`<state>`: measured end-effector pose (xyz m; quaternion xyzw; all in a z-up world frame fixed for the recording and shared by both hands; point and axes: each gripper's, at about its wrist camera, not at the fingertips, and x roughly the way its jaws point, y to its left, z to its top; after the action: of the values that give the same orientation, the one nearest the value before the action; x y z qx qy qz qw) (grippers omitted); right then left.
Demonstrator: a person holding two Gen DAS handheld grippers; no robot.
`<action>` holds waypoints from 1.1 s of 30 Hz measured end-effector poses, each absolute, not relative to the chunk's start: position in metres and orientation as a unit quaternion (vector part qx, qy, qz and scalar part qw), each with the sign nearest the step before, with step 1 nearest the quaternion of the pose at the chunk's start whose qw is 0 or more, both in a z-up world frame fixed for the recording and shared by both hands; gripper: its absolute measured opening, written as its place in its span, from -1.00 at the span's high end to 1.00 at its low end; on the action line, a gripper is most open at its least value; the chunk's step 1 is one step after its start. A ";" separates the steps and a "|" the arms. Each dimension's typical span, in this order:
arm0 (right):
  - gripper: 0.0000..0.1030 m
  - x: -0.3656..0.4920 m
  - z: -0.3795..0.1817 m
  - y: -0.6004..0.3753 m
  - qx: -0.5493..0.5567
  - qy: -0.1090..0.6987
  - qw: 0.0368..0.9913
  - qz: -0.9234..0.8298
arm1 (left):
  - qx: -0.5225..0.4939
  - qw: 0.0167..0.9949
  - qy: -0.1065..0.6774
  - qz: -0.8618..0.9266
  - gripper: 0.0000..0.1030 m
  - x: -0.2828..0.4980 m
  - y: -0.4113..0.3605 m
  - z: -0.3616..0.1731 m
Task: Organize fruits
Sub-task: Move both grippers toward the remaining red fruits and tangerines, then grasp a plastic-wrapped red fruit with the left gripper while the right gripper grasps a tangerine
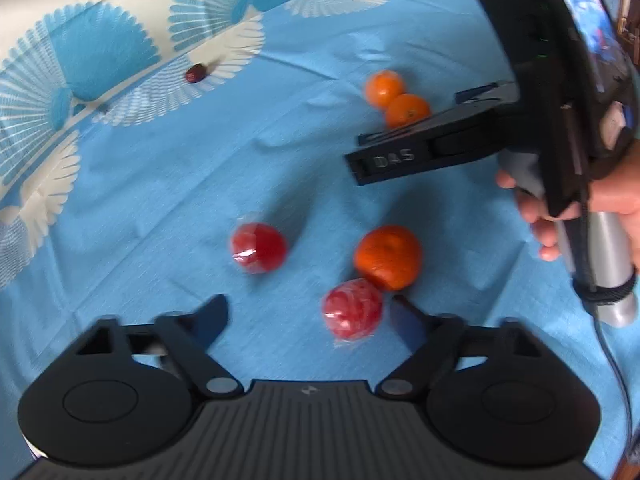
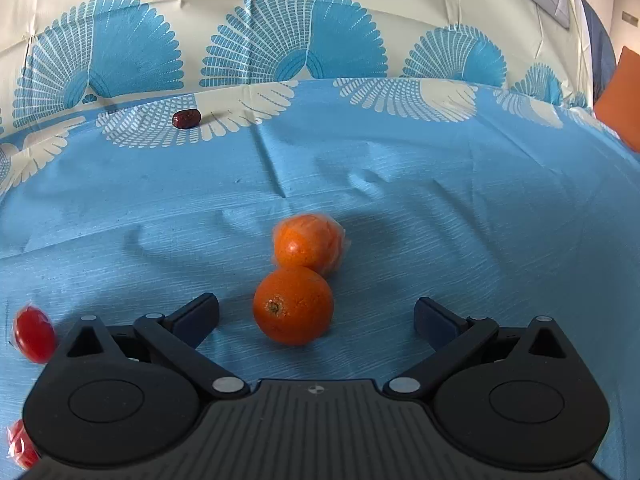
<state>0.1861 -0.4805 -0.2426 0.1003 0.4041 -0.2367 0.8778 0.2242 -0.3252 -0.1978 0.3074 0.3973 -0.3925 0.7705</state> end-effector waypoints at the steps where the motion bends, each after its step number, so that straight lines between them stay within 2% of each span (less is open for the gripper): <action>1: -0.89 0.185 -0.242 -0.480 0.101 0.402 0.879 -0.236 | 0.299 0.765 0.403 -0.403 0.15 0.221 -0.325 -0.196; 2: -0.38 0.183 -0.240 -0.480 0.104 0.397 0.881 -0.235 | 0.294 0.760 0.409 -0.412 0.36 0.219 -0.327 -0.194; 3: 0.03 0.181 -0.235 -0.478 0.100 0.390 0.883 -0.241 | 0.299 0.761 0.407 -0.408 0.35 0.215 -0.329 -0.191; 4: 0.28 0.179 -0.231 -0.478 0.099 0.391 0.885 -0.233 | 0.302 0.765 0.400 -0.404 0.35 0.211 -0.329 -0.189; 12: 0.28 0.155 -0.213 -0.499 0.112 0.363 0.874 -0.303 | 0.233 0.795 0.452 -0.331 0.35 0.208 -0.290 -0.153; 19: 0.28 0.110 -0.160 -0.503 0.140 0.299 0.877 -0.349 | 0.180 0.833 0.458 -0.254 0.35 0.167 -0.223 -0.074; 26: 0.28 0.026 -0.058 -0.402 0.094 0.270 0.938 -0.197 | 0.148 0.850 0.459 -0.213 0.35 0.101 -0.143 -0.009; 33: 0.28 -0.065 0.004 -0.287 0.061 0.279 0.957 -0.046 | 0.120 0.861 0.458 -0.184 0.35 0.033 -0.072 0.022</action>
<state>-0.0647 -0.2872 0.0039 0.0607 0.2794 -0.0464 0.9571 0.0330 -0.0721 0.0225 0.1204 0.4582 -0.1842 0.8612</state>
